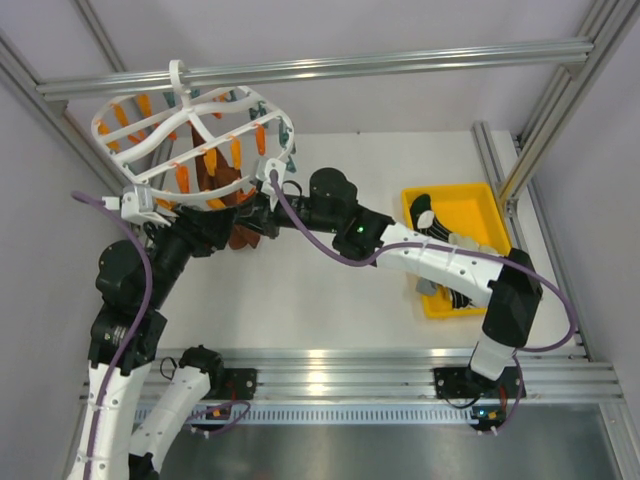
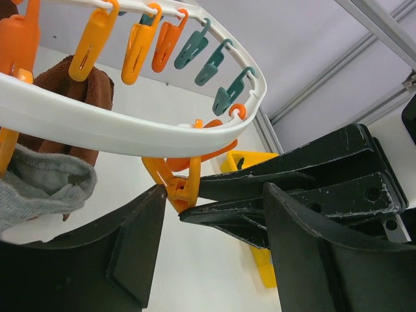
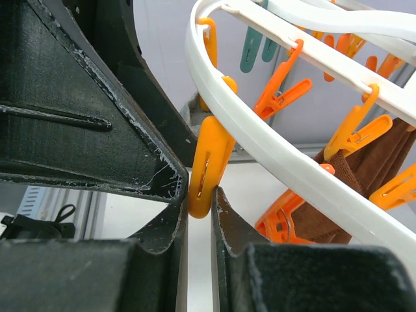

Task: Clip the socks to the hanger
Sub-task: Open the clamp at the hanger.

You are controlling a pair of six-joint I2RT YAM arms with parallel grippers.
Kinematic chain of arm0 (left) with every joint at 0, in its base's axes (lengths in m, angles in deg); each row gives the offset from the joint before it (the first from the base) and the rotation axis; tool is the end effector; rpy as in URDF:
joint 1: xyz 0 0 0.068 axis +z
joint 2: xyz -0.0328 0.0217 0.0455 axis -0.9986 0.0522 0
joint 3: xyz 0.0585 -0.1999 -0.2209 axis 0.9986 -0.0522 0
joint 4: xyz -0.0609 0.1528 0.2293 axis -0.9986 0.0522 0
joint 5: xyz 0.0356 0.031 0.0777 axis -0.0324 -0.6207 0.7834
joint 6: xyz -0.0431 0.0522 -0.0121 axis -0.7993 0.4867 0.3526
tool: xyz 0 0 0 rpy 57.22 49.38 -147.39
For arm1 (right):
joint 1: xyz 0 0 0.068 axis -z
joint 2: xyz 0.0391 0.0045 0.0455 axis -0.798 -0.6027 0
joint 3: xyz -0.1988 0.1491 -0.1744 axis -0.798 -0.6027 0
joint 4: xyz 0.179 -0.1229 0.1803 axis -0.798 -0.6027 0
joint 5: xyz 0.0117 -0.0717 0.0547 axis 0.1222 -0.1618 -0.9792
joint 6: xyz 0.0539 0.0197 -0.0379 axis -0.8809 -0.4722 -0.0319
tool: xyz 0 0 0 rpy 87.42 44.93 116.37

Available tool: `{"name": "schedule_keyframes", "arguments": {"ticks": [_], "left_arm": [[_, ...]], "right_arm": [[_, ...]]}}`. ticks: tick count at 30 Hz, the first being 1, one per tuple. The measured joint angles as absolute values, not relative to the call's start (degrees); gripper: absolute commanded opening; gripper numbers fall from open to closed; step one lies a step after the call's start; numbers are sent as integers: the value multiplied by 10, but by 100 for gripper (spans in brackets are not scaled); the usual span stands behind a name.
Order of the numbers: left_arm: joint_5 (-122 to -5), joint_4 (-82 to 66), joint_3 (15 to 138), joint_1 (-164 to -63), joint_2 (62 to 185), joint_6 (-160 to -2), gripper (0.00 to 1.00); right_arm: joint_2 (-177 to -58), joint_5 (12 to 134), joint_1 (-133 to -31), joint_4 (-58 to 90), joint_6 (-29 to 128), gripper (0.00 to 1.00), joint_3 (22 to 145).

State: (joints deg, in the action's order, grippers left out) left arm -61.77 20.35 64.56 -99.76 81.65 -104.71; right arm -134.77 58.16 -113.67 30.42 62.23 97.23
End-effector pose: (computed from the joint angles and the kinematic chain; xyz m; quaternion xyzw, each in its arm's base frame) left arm 0.1081 -0.0309 0.4534 -0.1009 0.6937 -0.3278 0.6334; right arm 0.2072 0.4139 0.4333 -0.4854 0.4771 0.4519 0.5767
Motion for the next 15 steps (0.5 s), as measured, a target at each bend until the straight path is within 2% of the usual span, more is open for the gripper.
{"name": "schedule_keyframes", "arguments": {"ticks": [15], "left_arm": [[-608, 199, 636, -994, 838, -1052, 65]], "right_arm": [[-1335, 549, -1120, 336, 589, 0, 942]]}}
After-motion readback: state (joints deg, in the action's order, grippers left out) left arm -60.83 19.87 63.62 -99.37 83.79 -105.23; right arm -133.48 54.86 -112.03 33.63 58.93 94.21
